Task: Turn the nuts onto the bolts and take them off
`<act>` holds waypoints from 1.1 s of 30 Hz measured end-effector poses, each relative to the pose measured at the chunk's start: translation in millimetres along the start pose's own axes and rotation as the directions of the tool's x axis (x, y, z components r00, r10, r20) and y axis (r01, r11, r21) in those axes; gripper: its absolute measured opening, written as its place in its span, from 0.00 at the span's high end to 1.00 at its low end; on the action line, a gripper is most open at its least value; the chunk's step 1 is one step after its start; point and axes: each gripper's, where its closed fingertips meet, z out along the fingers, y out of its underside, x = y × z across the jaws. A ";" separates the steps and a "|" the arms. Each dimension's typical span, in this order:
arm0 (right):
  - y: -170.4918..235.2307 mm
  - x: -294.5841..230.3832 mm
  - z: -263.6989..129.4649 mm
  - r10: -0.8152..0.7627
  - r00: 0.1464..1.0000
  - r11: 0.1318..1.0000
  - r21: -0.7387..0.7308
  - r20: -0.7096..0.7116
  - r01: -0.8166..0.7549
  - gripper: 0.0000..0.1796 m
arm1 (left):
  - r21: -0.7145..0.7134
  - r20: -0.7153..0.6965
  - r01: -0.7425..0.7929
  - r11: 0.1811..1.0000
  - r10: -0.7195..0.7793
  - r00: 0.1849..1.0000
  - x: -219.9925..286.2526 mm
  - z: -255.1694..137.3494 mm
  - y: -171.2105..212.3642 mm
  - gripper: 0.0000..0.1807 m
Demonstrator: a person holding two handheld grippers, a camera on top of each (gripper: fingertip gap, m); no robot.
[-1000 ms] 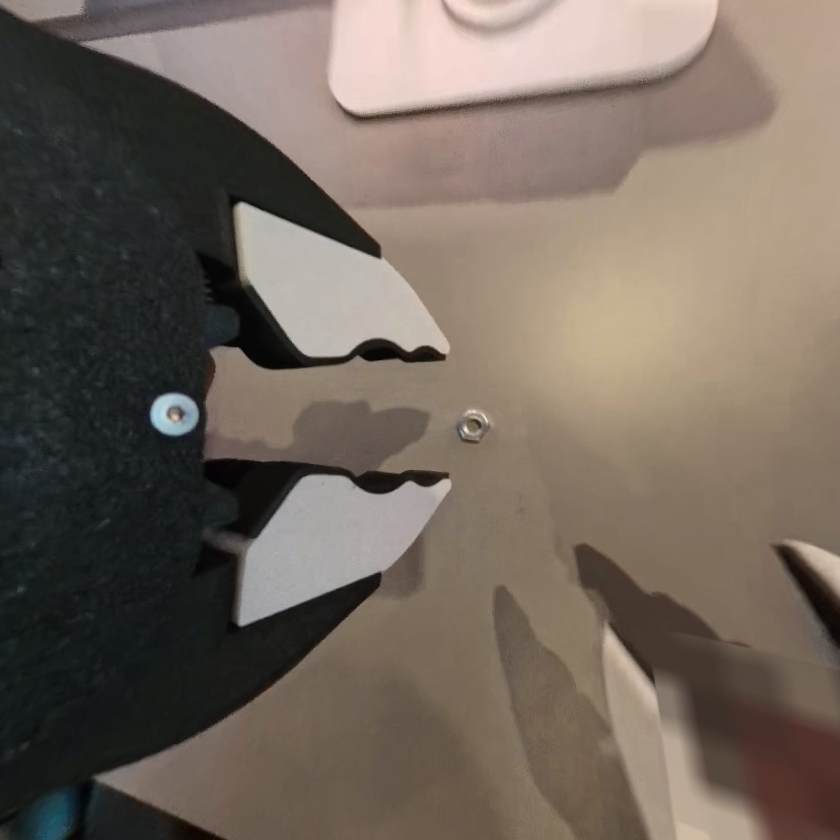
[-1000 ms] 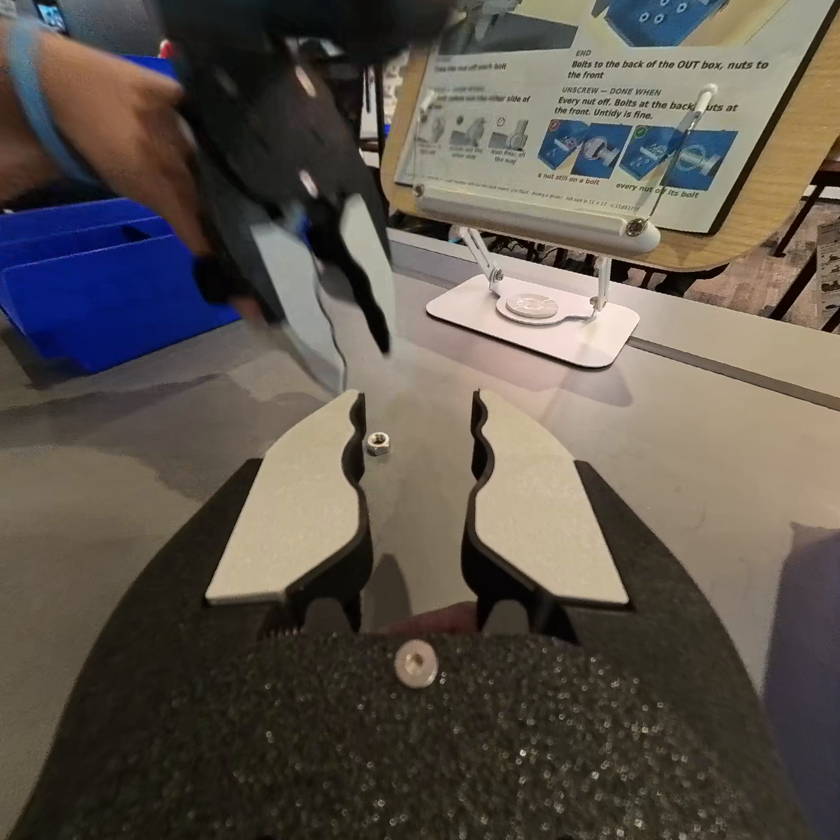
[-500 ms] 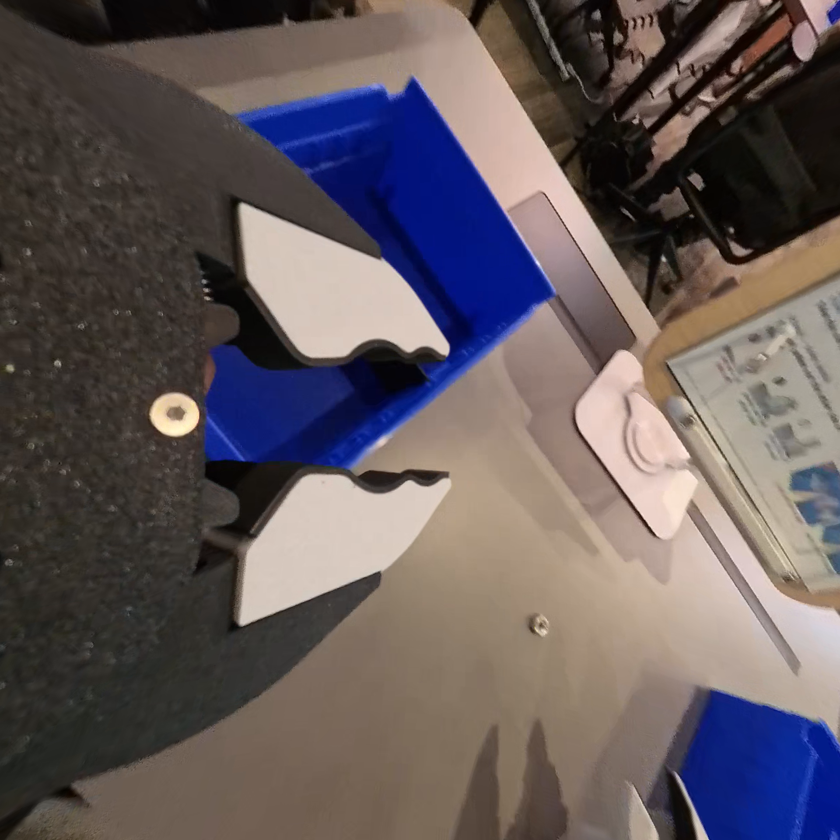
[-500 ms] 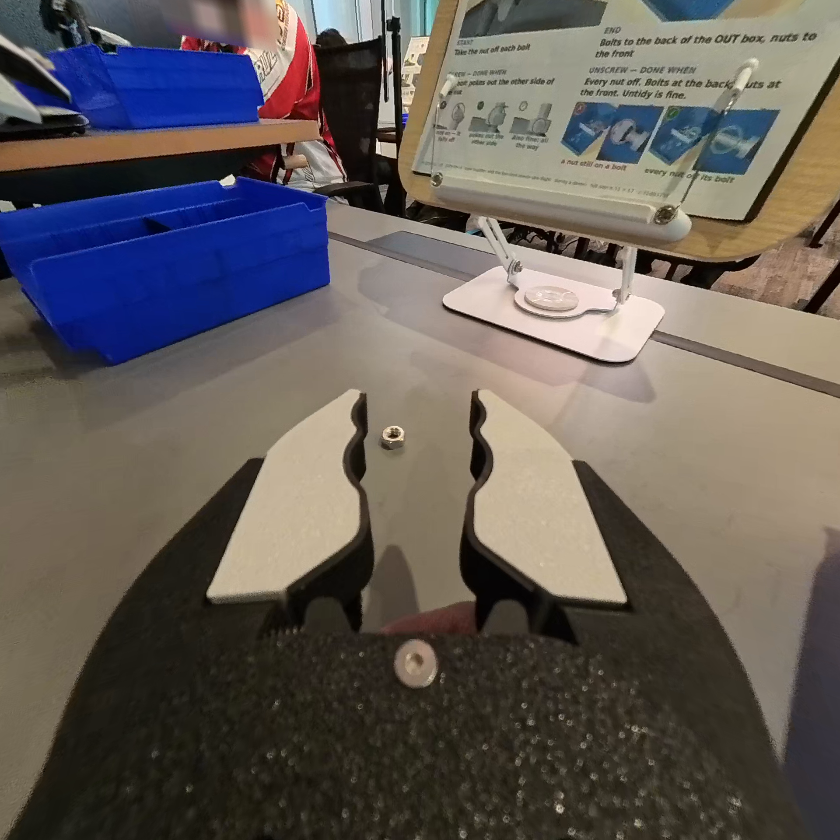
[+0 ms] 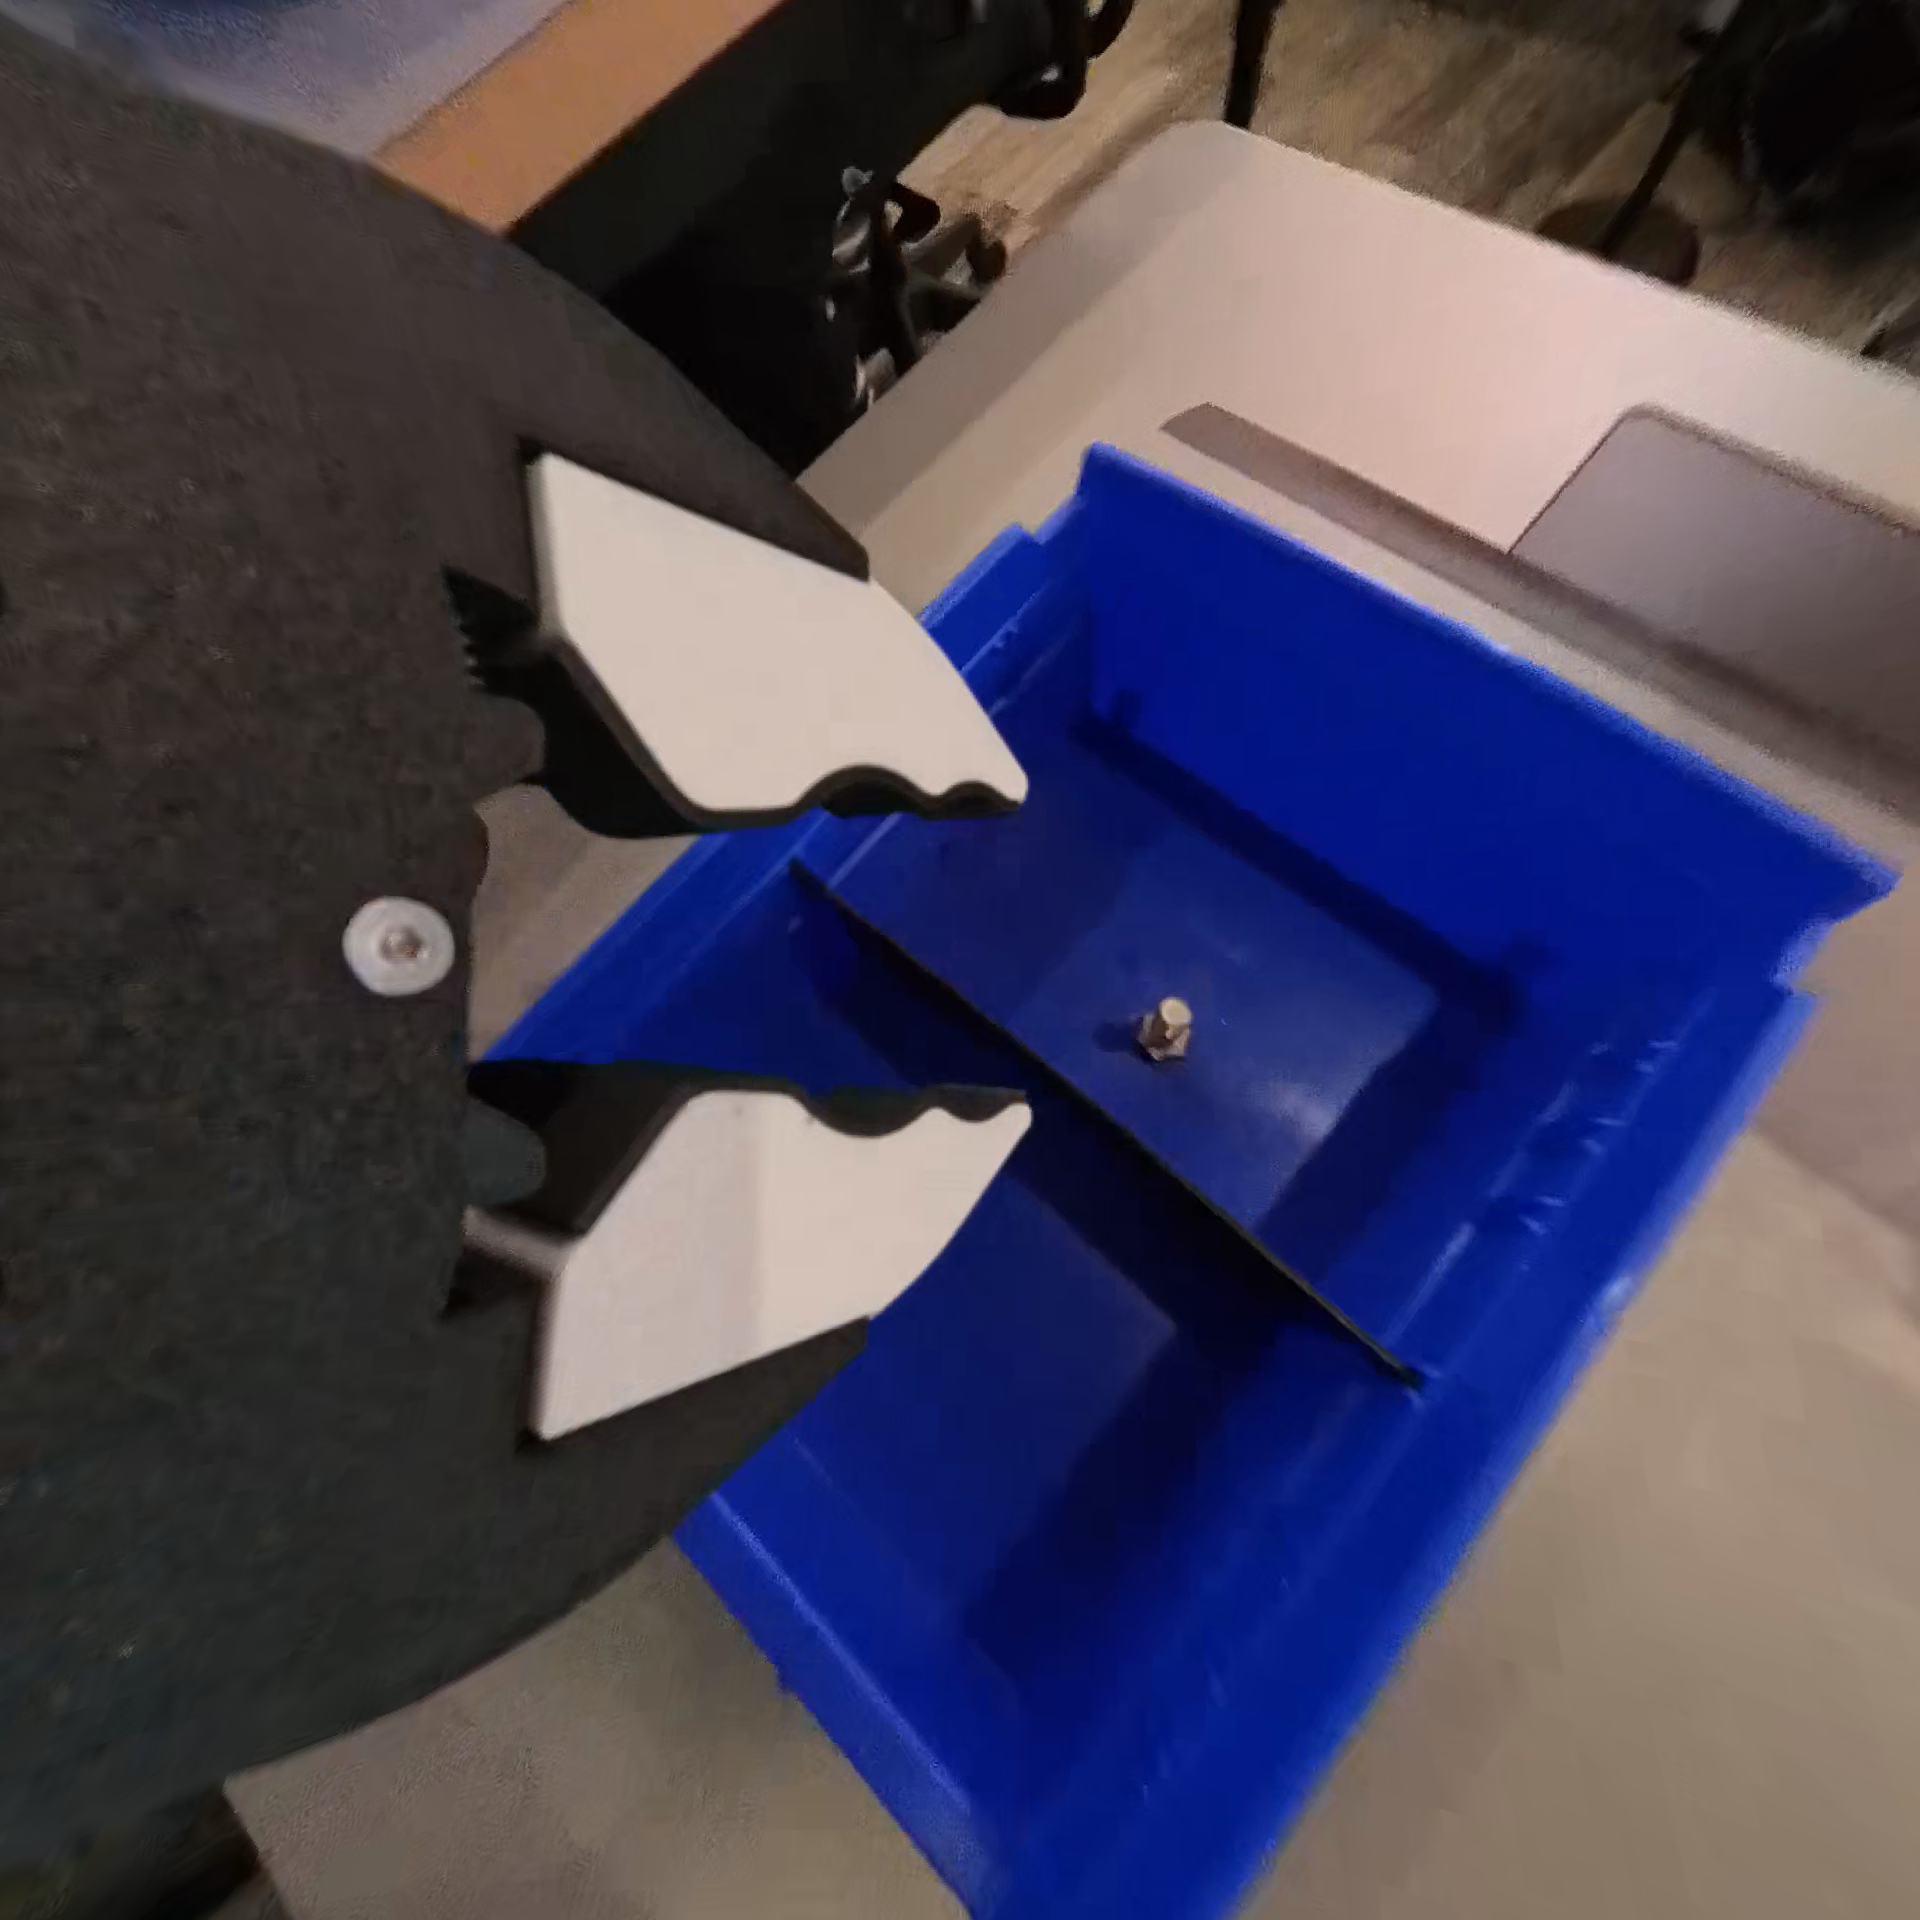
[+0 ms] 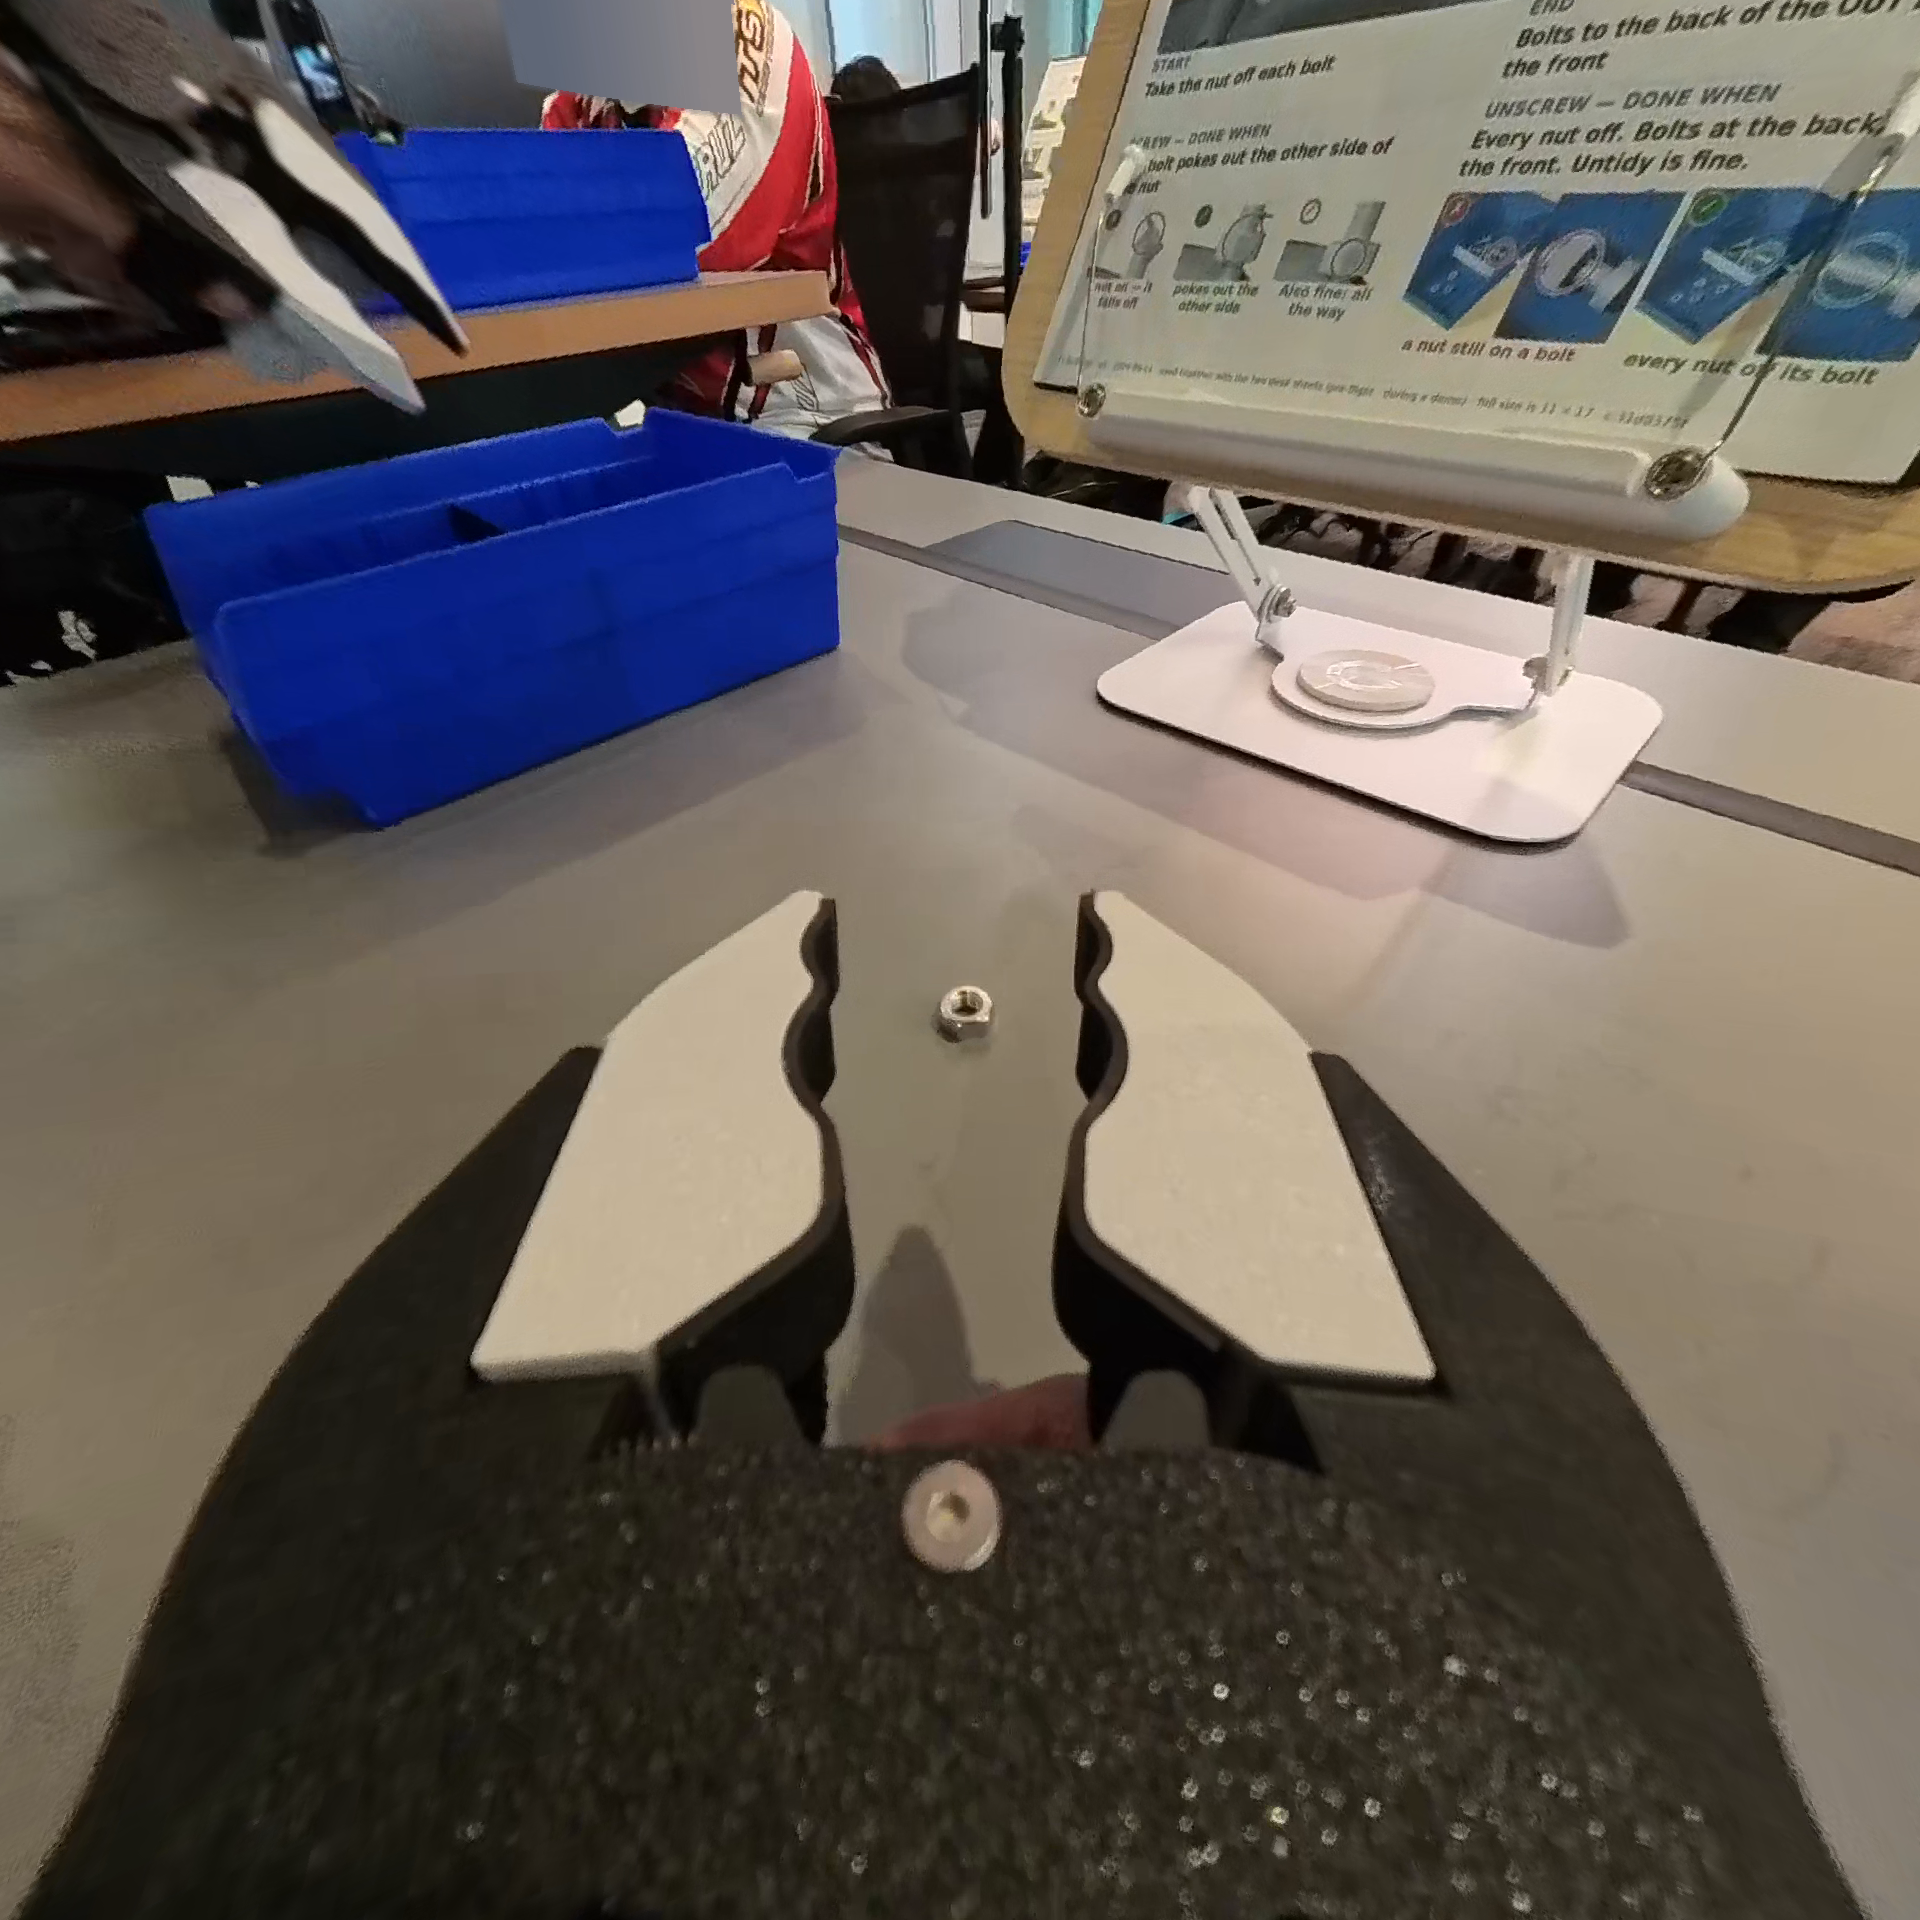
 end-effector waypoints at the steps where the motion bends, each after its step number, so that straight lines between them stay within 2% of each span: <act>1: -1.2 -0.6 0.4 0.006 1.000 1.000 0.003 0.006 -0.006 0.76 | -0.037 -0.029 -0.054 0.998 0.053 0.998 -5.2 9.1 -1.3 0.72; 4: -0.7 -2.6 1.0 -0.003 1.000 1.000 -0.002 0.018 0.003 0.76 | -0.140 -0.173 -0.174 0.975 0.149 0.974 -4.9 38.5 -4.2 0.73; 6: 1.8 -2.0 0.9 -0.018 1.000 1.000 -0.015 0.014 0.018 0.76 | -0.232 -0.212 -0.246 0.941 0.198 0.957 -7.7 58.4 -0.6 0.74; 11: -1.1 -3.2 0.2 -0.002 1.000 1.000 -0.005 0.029 0.003 0.76 | -0.346 -0.338 -0.314 0.884 0.195 0.921 4.2 90.6 -1.3 0.76; 21: -2.1 -4.9 -3.3 0.043 0.997 0.999 0.003 0.063 -0.044 0.76 | -0.435 -0.408 -0.377 0.818 0.194 0.892 17.7 116.8 17.8 0.79; 23: -1.4 -5.0 -3.2 0.053 0.996 0.999 0.002 0.067 -0.053 0.76 | -0.459 -0.430 -0.404 0.791 0.199 0.880 19.4 121.5 26.1 0.94; 28: -0.8 -4.0 -2.6 0.066 0.996 0.998 0.000 0.068 -0.066 0.77 | -0.409 -0.392 -0.424 0.808 0.264 0.881 13.1 119.7 13.5 0.94; 33: 1.3 -3.7 -2.0 0.049 0.997 0.999 -0.009 0.057 -0.049 0.77 | -0.289 -0.353 -0.387 0.875 0.278 0.893 12.1 81.2 -14.6 0.94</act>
